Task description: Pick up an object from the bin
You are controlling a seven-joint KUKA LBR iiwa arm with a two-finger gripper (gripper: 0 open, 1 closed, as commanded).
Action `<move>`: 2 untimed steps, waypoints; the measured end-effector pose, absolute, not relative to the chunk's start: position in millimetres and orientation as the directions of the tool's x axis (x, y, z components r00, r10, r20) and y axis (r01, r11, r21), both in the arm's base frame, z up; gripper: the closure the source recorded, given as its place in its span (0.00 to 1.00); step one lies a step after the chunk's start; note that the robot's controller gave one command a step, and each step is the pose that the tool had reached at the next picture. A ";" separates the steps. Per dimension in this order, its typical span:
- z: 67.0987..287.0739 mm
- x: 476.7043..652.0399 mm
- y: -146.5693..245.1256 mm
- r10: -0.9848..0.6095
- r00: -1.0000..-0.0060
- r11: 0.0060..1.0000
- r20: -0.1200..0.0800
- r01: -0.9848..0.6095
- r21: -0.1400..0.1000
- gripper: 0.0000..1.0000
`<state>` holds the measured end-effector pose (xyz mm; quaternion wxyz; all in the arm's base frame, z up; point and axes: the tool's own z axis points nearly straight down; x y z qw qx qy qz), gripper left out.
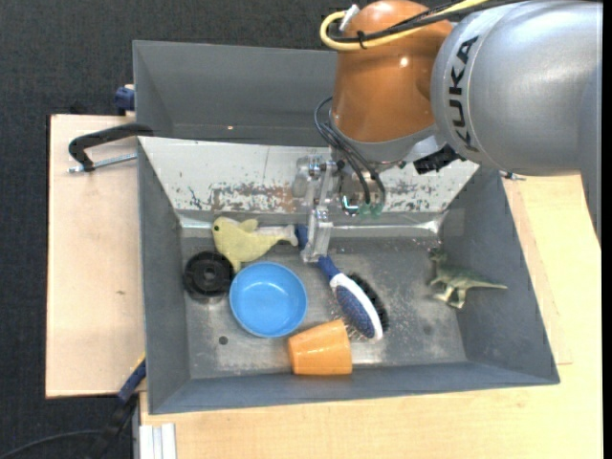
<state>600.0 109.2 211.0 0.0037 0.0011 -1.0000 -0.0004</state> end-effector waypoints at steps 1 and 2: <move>66.9 589.1 110.9 0.138 -0.990 0.990 0.006 0.138 0.000 0.00; 72.0 592.0 111.1 0.138 -0.990 0.990 -0.003 0.138 0.003 1.00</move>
Offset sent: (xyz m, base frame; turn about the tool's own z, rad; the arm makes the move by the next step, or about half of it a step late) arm -0.0096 0.0011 -0.1410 0.1400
